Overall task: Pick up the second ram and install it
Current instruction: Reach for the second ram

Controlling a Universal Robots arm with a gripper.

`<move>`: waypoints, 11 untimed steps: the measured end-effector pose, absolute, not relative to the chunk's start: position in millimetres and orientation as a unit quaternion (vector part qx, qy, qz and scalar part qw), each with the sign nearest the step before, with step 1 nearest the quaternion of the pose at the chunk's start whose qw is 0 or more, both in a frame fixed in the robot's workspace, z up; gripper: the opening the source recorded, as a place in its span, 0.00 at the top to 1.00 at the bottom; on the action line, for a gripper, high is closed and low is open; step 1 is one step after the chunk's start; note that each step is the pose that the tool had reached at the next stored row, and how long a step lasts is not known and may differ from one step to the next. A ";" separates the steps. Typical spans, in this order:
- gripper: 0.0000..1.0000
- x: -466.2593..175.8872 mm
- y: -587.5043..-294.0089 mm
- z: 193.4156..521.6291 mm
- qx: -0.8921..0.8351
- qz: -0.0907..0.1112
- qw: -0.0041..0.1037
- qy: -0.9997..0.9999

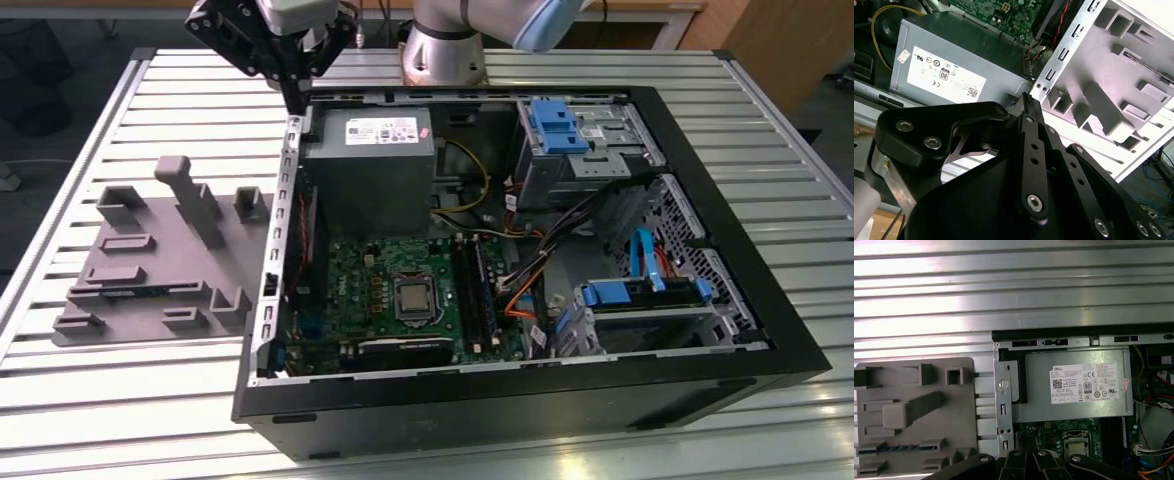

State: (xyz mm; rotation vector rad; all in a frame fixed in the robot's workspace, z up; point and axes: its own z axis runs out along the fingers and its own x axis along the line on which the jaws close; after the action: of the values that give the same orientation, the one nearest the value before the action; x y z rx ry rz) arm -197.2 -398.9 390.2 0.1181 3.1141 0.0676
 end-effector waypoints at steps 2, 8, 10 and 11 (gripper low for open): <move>0.89 -199.0 -399.0 390.2 0.038 0.022 0.012 0.999; 0.89 -204.7 -398.9 390.0 0.038 0.022 0.012 0.999; 0.89 -206.6 -398.9 389.9 0.038 0.022 0.012 0.999; 0.89 -207.7 -398.9 389.9 0.038 0.022 0.012 0.999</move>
State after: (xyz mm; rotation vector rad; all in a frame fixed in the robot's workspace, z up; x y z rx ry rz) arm -207.7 -398.9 389.9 0.1181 3.1141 0.0675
